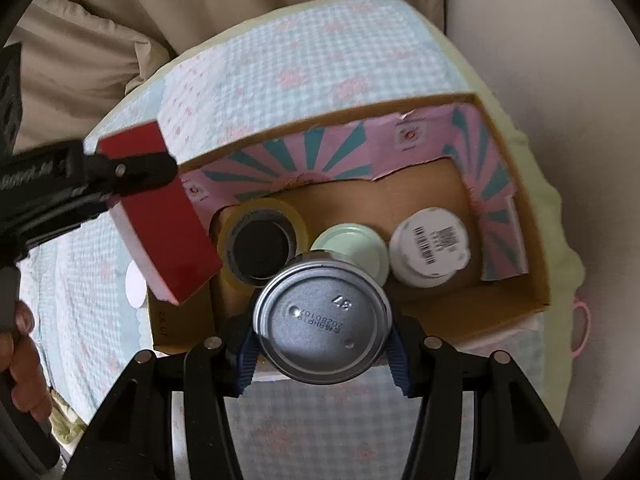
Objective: Organize rigid objects
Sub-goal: 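Carry the red box and silver-lidded jar into the cardboard box and release them, then withdraw both tools from the box toward the earbud case and green jar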
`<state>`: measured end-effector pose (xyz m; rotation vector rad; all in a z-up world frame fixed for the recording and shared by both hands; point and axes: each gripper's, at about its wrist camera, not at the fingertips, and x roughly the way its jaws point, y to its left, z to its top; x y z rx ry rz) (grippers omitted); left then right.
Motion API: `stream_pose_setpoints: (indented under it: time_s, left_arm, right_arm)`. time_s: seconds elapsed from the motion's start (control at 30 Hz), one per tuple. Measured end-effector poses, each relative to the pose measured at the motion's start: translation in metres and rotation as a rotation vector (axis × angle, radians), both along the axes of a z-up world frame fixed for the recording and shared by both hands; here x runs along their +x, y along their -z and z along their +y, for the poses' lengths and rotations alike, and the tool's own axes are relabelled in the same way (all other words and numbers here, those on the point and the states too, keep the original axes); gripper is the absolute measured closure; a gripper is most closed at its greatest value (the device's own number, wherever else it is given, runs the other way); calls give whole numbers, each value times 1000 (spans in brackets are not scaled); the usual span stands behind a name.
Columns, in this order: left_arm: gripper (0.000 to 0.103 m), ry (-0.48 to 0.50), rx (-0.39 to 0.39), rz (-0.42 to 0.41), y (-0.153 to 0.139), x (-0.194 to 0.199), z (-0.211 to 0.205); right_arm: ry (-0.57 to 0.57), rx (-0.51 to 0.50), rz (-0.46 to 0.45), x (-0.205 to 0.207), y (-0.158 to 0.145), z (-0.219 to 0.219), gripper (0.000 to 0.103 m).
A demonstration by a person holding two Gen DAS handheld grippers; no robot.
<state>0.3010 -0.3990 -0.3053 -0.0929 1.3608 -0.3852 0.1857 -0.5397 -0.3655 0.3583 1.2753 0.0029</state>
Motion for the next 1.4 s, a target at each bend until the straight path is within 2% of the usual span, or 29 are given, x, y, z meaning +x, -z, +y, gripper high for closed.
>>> stream_pose_setpoints:
  time_s: [0.17,0.23,0.27,0.3,0.33,0.4,0.77,0.93,1.13,1.3,1.4]
  left_arm:
    - [64,-13,31,7,12,-7,12]
    - [41,-15,9,7,10,-9,16]
    - [0,-12,7,3,7,-9,17]
    - [0,-10,12,-14,4,-10,18]
    - [0,1,22,-29,0,-11,18]
    - [0,21,41,-43,-4,-12,22]
    - [0,-44,79,-55,-18,-46,86]
    - [0,-57,90,-72,-30,-61,106]
    - [0,-42,89,-144,-60,-77,131]
    - [0,-27,78,-196,-91,-91,160]
    - [0,-5,85,-259,-118,-100,185]
  right_arm:
    - [-39,20,2,5,10,8,53]
    - [-60,39,11,7,14,11,53]
    - [-68,41,24,9,17,12,46]
    - [-77,39,28,8,17,13,33]
    - [-80,31,11,6,16,14,0]
    - [-94,19,-54,-1,7,15,0]
    - [-65,-39,-95,-26,-8,11,0]
    - [-61,-70,-119,-30,-27,15,0]
    - [-48,-97,-141,-38,-53,28,0]
    - [-21,-149,-168,-55,-91,55,0]
    - [2,-148,-196,-68,-118,77,0]
